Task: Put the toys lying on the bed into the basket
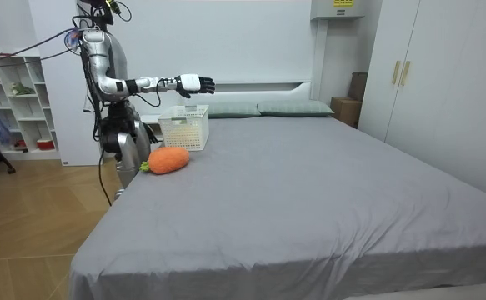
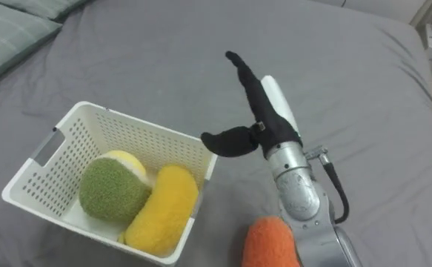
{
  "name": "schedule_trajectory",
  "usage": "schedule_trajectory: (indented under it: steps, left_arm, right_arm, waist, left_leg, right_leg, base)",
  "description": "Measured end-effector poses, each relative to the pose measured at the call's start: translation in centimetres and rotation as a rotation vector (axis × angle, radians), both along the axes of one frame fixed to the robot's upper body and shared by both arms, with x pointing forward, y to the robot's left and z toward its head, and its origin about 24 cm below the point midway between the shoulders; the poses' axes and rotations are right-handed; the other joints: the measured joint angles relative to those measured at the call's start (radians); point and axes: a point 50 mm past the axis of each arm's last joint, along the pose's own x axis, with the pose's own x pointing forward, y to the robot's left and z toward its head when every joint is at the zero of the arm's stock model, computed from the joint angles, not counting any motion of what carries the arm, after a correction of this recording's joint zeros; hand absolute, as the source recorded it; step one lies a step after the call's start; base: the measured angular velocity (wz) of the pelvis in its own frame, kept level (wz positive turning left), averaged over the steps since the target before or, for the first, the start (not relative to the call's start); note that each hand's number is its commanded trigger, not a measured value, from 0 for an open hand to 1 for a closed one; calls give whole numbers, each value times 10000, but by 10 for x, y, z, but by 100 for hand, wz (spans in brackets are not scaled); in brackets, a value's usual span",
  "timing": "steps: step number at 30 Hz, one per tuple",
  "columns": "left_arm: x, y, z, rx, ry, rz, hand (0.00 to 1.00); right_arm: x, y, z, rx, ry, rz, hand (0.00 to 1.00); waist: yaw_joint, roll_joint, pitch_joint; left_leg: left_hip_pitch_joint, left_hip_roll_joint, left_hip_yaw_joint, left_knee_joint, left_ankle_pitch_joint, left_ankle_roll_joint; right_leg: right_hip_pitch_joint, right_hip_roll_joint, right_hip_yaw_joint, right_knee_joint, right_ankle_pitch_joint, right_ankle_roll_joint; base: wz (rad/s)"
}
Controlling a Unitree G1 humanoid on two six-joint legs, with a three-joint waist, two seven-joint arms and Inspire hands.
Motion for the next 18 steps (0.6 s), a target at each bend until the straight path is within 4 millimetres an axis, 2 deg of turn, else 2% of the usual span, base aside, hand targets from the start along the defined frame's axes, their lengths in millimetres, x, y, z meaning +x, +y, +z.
schedule_trajectory:
  steps: [2,10,12,15,17,18]
  left_arm:
    - [0,0,0,4,-46,-4,0]
    - [3,2,1,23,-244,161,0]
    - [3,2,1,26,-261,159,0]
    - [3,1,1,-30,-285,274,0]
    - [4,0,1,-37,-353,292,0]
    - [4,0,1,-43,-362,296,0]
  right_arm:
    - [-4,-8,-12,-152,480,-291,0]
    - [-6,-30,-14,-375,512,-1098,0]
    - [-8,-35,-21,-377,708,-1407,0]
    - [-13,-39,-34,-462,1173,-1576,0]
    - [-22,-45,-56,-719,2070,-1811,0]
    - [-25,-46,-60,-781,2276,-1863,0]
  waist:
    - [-151,47,-20]
    - [-307,67,-28]
    - [-347,46,-41]
    - [-463,57,-29]
    - [-471,37,-41]
    - [-469,29,-43]
  left_leg:
    - [8,20,76,9,1,-1]
    - [163,147,437,2,-59,-66]
    - [169,157,451,1,-67,-73]
    - [174,157,469,-8,-73,-70]
    - [185,152,474,-14,-79,-64]
    - [185,152,481,-16,-80,-63]
  right_leg:
    - [-2,23,111,22,11,-1]
    - [16,125,407,21,64,-20]
    - [6,131,406,15,65,-21]
    - [0,133,427,10,65,-21]
    - [8,132,435,6,65,-21]
    - [3,132,447,6,65,-21]
  base:
    - [-9]
    - [-13]
    - [-2]
    - [0]
    - [0]
    - [-4]
